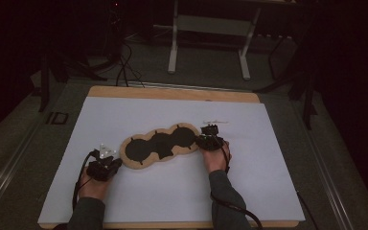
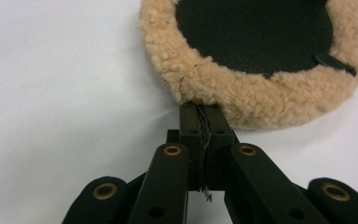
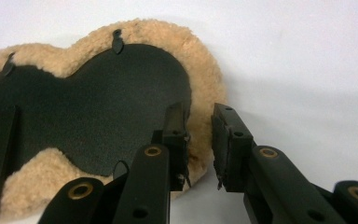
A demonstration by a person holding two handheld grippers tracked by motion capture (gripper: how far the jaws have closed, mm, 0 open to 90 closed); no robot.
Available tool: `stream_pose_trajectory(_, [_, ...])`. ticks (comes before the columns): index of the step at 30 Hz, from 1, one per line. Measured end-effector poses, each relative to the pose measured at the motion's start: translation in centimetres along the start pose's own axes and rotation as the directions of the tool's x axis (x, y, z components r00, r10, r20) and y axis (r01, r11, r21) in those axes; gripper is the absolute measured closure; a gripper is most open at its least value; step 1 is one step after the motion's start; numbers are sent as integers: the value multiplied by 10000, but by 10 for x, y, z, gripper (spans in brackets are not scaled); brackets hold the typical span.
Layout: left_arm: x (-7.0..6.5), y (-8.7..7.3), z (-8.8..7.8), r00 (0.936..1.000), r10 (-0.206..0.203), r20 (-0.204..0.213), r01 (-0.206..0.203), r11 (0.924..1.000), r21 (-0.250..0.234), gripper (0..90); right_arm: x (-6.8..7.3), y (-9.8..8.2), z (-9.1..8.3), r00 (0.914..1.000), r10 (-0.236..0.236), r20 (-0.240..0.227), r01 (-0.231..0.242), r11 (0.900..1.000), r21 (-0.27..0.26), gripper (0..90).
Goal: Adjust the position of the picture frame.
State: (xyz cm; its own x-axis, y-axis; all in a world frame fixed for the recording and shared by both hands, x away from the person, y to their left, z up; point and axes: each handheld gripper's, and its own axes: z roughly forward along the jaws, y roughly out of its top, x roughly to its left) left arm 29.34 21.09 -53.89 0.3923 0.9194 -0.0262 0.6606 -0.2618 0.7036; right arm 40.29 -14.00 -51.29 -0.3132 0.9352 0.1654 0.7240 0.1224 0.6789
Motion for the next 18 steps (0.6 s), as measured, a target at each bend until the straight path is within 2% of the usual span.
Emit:
stream_pose_trajectory(4, [6, 4, 6, 9997, -261, -19, 261, 9996, -131, 892, 3, -6, -5, 9995, -123, 284, 126, 9999, -97, 760])
stream_pose_trajectory(6, [10, 6, 9, 9983, -560, 138, 563, 9981, -252, 893, 5, -9, -8, 9983, -349, 457, 356, 9992, -154, 762])
stream_pose_trajectory(7, [12, 7, 10, 9973, -713, 192, 719, 9969, -307, 893, 7, -11, -12, 9971, -507, 572, 517, 9985, -162, 889])
stream_pose_trajectory(8, [14, 7, 12, 9964, -820, 231, 828, 9959, -359, 893, 7, -11, -12, 9971, -507, 572, 517, 9985, -162, 889])
stream_pose_trajectory(9, [15, 8, 13, 9956, -901, 245, 910, 9952, -374, 893, 8, -11, -13, 9960, -665, 601, 669, 9978, -42, 900])
stream_pose_trajectory(10, [17, 9, 14, 9946, -998, 277, 1009, 9940, -420, 893, 10, -11, -13, 9909, -1103, 771, 1101, 9939, 58, 898])
stream_pose_trajectory(11, [18, 10, 14, 9942, -1022, 343, 1034, 9941, -340, 893, 14, -10, -13, 9813, -1659, 975, 1649, 9861, 180, 891])
stream_pose_trajectory(12, [18, 12, 14, 9957, -911, 156, 916, 9952, -339, 892, 15, -9, -13, 9784, -1805, 1011, 1794, 9836, 202, 876])
stream_pose_trajectory(13, [18, 13, 15, 9967, -805, 33, 806, 9962, -325, 891, 9, -6, -12, 9856, -1554, 671, 1553, 9878, 67, 869])
stream_pose_trajectory(15, [20, 15, 18, 9956, -936, 0, 935, 9950, -351, 892, 2, -4, -10, 9880, -1463, 490, 1469, 9891, -93, 869])
stream_pose_trajectory(18, [25, 16, 21, 9926, -1216, 10, 1215, 9913, -517, 892, -5, -1, -7, 9901, -1303, 520, 1312, 9913, -136, 870])
